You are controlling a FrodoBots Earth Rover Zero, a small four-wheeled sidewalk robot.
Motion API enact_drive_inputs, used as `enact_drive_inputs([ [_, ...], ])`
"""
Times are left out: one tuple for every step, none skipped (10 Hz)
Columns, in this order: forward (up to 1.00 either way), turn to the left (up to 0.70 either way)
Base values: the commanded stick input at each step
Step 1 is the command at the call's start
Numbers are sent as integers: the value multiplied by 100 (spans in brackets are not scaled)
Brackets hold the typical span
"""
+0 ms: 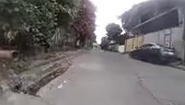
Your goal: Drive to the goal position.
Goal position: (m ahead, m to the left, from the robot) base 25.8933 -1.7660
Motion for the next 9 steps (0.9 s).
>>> enact_drive_inputs([
  [70, 0],
  [70, 0],
  [70, 0],
  [70, 0],
  [70, 0],
  [70, 0],
  [70, 0],
  [70, 0],
  [70, 0],
])
